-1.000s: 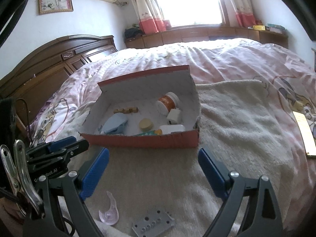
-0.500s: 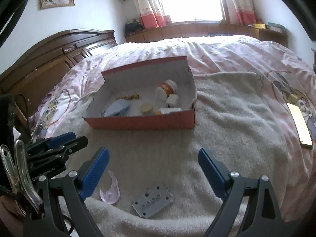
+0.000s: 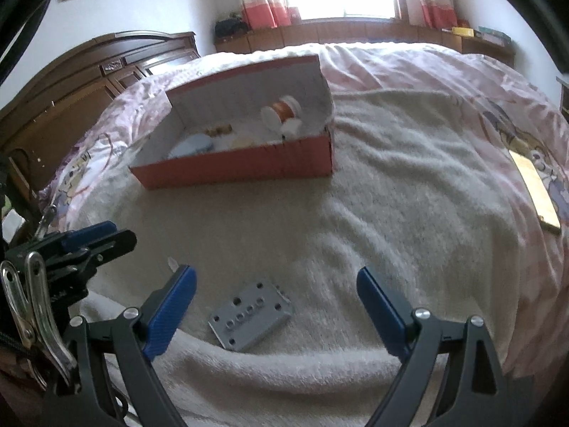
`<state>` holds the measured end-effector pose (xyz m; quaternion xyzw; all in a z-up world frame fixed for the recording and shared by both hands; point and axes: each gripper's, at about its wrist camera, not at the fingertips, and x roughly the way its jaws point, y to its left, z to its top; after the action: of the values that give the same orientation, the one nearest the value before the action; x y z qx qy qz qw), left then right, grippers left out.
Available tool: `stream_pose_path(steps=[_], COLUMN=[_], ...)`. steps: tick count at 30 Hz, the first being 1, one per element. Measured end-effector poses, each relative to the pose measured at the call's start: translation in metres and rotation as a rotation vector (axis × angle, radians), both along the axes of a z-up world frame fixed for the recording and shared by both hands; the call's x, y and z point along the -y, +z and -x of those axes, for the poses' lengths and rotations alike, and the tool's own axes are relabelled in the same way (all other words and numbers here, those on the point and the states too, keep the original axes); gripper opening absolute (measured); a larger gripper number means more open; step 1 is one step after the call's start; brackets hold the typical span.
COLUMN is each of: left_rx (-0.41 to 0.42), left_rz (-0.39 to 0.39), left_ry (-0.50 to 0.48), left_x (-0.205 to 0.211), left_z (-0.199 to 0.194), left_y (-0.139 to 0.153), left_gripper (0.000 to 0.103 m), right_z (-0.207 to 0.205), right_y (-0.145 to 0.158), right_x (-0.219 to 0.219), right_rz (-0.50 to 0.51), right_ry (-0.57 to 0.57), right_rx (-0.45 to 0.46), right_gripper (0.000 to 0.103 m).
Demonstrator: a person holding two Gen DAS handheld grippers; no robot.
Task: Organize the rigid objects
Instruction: 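Withdraw both grippers from the box toward the pink piece and grey plate, then grasp the pink curved plastic piece with the left gripper while the right grasps the grey perforated plate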
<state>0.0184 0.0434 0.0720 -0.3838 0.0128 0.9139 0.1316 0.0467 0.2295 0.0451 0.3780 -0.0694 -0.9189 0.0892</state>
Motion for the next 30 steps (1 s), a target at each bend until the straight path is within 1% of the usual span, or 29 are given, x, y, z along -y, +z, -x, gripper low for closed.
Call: stream_pose_path(steps=[10, 17, 21, 23, 30], left_rx=[0.033, 0.059, 0.075, 0.090, 0.143], left_rz=[0.001, -0.004, 0.008, 0.013, 0.059], left_ry=[-0.035, -0.081, -0.124, -0.140, -0.157], left_x=[-0.005, -0.012, -0.021, -0.025, -0.036], left_z=[-0.005, -0.009, -0.011, -0.011, -0.012], left_y=[-0.011, -0.020, -0.025, -0.029, -0.046], left_gripper=[0.042, 0.042, 0.043, 0.049, 0.049], right_z=[0.000, 0.000, 0.000, 0.000, 0.001], right_y=[-0.016, -0.023, -0.026, -0.028, -0.031], right_x=[-0.003, -0.003, -0.003, -0.003, -0.005], right_rz=[-0.020, -0.018, -0.017, -0.018, -0.011], right_ry=[-0.003, 0.004, 0.009, 0.009, 0.010], right_rx=[0.031, 0.048, 0.055, 0.058, 0.068], right_gripper=[0.094, 0.094, 0.094, 0.094, 0.094])
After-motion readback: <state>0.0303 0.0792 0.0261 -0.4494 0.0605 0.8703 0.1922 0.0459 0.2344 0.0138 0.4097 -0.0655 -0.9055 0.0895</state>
